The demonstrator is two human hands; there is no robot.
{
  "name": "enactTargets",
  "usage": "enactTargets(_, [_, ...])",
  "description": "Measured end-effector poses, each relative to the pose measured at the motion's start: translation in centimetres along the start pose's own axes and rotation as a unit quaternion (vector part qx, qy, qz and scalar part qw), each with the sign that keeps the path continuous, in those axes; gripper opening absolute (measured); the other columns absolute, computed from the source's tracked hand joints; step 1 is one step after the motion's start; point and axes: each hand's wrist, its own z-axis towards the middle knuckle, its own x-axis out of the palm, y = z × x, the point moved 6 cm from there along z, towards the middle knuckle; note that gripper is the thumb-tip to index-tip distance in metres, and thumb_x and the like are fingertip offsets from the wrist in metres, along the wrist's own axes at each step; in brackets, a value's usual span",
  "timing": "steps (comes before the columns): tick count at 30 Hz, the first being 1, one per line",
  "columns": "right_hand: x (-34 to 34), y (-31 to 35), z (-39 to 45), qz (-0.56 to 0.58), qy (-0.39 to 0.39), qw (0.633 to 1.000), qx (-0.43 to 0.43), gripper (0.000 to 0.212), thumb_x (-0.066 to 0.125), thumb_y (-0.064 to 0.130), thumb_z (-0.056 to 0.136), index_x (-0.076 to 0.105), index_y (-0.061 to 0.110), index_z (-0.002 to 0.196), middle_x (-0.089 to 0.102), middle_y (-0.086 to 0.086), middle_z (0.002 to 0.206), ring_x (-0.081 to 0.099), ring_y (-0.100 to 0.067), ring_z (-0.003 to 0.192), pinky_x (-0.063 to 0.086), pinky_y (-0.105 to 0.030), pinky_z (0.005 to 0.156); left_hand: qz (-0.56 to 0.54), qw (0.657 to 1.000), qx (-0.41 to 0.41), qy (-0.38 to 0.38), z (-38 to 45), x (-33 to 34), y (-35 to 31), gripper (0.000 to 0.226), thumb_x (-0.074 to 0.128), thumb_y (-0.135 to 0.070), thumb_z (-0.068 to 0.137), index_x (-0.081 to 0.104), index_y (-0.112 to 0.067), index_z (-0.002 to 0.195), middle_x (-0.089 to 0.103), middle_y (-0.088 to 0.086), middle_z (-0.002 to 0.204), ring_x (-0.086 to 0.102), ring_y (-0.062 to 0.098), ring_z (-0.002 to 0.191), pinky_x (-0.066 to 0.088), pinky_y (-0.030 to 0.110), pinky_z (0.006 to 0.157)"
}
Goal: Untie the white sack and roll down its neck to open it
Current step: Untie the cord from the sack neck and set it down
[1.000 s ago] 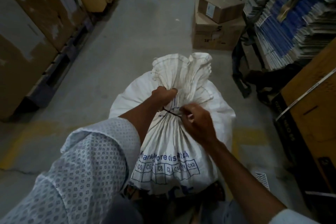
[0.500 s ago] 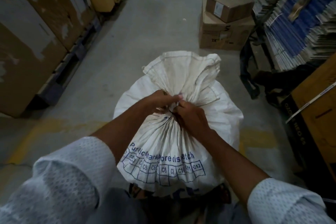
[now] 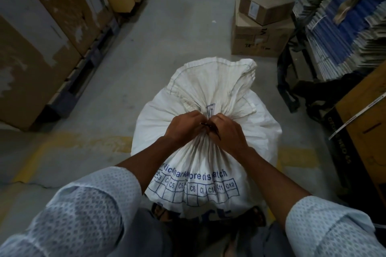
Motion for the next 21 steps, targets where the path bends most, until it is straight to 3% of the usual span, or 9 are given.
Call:
enactTargets(7, [-1.3, -0.2, -1.1, 0.025, -0.048, 0.999, 0.007, 0.016, 0.065, 0.029, 0.088, 0.071, 0.015, 0.096, 0.071, 0.001, 0.090, 0.068, -0.019, 0.075, 0.055, -0.035, 0.064, 0.009, 1.000, 0.018, -0.005, -0.3, -0.3, -0.6, 0.018, 0.057, -0.031, 0.091, 0.064, -0.020, 0.103, 0.066, 0.002, 0.100, 0.067, 0.029, 0.083, 0.055, 0.042, 0.063])
enactTargets(14, [-3.5, -1.3, -3.2, 0.039, -0.126, 0.989, 0.063, 0.009, 0.072, 0.022, 0.082, 0.071, 0.017, 0.089, 0.071, 0.001, 0.086, 0.067, -0.017, 0.074, 0.053, -0.031, 0.064, -0.095, 0.989, -0.084, -0.073, -0.8, -1.2, 0.9, 0.009, 0.063, -0.022, 0.087, 0.070, -0.018, 0.089, 0.074, 0.000, 0.085, 0.069, 0.021, 0.077, 0.055, 0.037, 0.069])
enactTargets(21, [-3.7, -4.1, -5.3, 0.028, -0.087, 0.985, 0.144, 0.004, 0.069, 0.022, 0.086, 0.067, 0.019, 0.086, 0.067, 0.004, 0.084, 0.064, -0.014, 0.069, 0.053, -0.032, 0.062, -0.188, 0.959, -0.178, -0.115, -2.1, -0.4, 3.4, 0.009, 0.072, -0.019, 0.085, 0.076, -0.016, 0.092, 0.079, -0.001, 0.085, 0.074, 0.010, 0.075, 0.061, 0.034, 0.073])
